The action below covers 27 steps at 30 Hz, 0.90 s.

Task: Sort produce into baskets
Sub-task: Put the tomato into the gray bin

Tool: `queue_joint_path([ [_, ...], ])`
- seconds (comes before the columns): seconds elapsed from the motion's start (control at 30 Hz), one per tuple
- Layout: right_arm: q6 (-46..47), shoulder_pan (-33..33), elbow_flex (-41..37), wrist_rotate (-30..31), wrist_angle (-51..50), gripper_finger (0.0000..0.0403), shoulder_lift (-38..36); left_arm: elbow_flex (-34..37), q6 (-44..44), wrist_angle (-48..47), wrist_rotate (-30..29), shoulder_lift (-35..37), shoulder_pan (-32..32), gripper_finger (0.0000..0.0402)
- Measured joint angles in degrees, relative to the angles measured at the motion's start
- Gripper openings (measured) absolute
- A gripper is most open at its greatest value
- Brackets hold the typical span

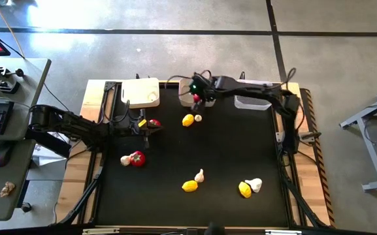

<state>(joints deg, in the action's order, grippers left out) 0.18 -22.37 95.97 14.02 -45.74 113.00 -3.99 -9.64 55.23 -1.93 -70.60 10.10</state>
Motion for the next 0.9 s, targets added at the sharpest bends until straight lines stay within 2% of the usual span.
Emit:
queue_joint_path([
  [0.13,-2.7,-2.2,4.0,0.5,-1.9,0.0263,3.9,0.0,0.0,-0.4,0.0,0.0,0.0,0.0000],
  [0.37,-3.2,-4.6,4.5,-1.9,-4.1,0.0265,5.7,0.0,0.4,-0.4,0.2,0.0,0.0,0.0000],
  [0.7,-2.8,-4.7,4.5,0.6,-5.9,0.0335,5.6,0.0,0.5,0.1,0.2,0.0,0.0,0.0000],
  [0.9,-3.0,-4.8,4.5,1.2,-5.9,0.0353,5.6,0.0,0.5,0.1,0.2,0.0,0.0,0.0000],
])
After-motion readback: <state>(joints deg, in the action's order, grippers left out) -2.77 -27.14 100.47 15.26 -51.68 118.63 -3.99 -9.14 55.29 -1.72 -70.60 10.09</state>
